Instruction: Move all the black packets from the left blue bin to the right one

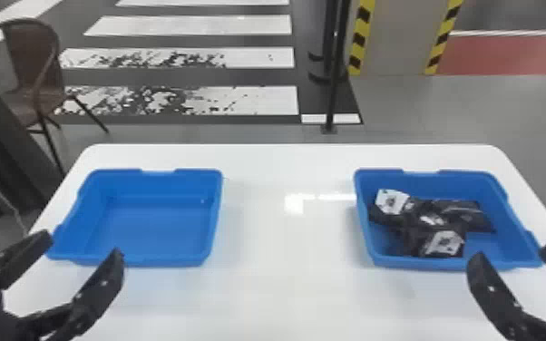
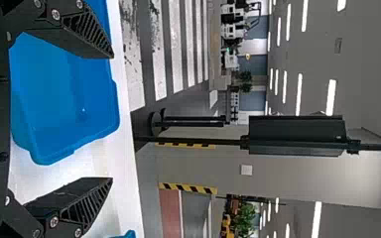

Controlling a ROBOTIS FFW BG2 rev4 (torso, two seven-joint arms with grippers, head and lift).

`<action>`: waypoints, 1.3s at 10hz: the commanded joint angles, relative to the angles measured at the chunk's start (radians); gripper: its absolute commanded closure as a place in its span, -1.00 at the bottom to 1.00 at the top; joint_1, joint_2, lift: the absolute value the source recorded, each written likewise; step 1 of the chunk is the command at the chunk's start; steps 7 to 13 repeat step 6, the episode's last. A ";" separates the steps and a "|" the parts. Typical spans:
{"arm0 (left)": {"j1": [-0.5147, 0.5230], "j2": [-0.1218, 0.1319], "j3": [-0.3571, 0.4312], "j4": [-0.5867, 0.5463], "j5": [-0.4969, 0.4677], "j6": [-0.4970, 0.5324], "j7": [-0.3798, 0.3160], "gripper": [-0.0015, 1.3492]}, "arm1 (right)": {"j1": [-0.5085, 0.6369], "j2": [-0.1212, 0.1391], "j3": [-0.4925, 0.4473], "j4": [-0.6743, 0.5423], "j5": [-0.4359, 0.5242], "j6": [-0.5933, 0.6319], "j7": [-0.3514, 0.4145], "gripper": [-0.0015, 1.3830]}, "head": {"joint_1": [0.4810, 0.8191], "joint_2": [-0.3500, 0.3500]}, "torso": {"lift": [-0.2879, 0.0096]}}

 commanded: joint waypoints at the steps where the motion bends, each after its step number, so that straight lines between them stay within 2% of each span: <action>1: 0.000 -0.004 0.000 0.003 0.007 0.003 0.000 -0.76 | 0.000 -0.001 0.000 0.000 0.000 0.000 0.000 -0.82 | 0.27 0.09 | -0.01; 13: -0.002 -0.004 -0.002 0.006 0.009 0.003 0.000 -0.76 | 0.000 -0.001 0.000 0.000 -0.012 0.000 0.000 -0.82 | 0.27 0.08 | -0.01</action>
